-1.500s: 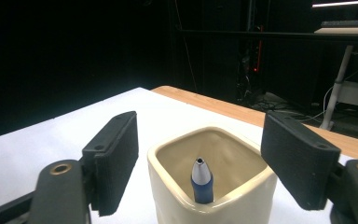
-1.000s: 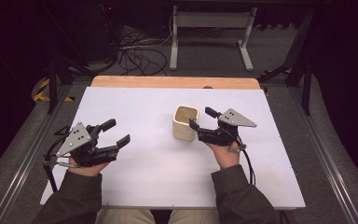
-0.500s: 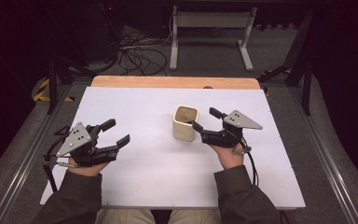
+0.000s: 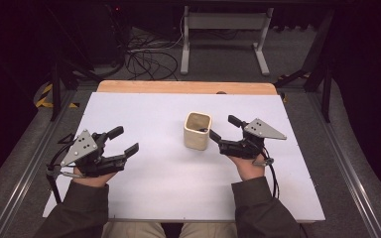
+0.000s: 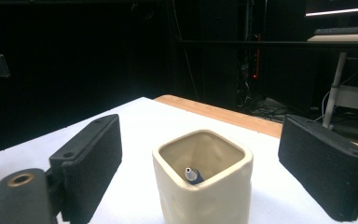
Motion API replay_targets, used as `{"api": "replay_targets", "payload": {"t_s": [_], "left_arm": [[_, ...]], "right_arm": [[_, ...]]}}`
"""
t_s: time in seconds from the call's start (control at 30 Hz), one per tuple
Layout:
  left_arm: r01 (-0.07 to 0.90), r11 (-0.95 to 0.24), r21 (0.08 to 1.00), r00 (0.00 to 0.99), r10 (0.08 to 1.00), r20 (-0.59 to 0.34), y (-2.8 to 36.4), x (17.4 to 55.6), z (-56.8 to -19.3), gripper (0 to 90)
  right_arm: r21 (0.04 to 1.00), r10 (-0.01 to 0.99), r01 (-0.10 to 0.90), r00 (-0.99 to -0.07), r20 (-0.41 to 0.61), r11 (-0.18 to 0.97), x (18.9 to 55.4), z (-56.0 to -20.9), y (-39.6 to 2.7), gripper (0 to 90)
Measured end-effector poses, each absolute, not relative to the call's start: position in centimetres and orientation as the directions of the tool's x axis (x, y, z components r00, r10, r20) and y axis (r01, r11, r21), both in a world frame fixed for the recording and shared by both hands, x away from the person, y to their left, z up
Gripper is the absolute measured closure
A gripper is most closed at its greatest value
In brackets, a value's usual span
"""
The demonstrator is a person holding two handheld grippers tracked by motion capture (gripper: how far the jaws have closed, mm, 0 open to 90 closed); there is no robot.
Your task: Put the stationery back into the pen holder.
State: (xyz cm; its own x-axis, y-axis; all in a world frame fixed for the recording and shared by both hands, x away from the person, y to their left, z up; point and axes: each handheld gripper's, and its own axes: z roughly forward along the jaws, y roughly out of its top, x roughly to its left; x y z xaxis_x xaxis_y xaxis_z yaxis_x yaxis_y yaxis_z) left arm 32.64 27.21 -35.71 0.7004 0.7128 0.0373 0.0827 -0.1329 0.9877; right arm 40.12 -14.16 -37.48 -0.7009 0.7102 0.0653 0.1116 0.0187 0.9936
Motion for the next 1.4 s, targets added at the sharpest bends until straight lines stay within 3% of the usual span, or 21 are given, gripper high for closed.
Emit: {"api": "replay_targets", "payload": {"t_s": [1.4], "left_arm": [[0.088, -0.129, 0.988, 0.704, 0.709, 0.03, 27.5, 32.8, -35.8, 23.2]], "right_arm": [[0.99, 0.753, 0.132, -0.648, 0.116, -0.04, 37.8, -37.9, -19.1, 8.0]]}}
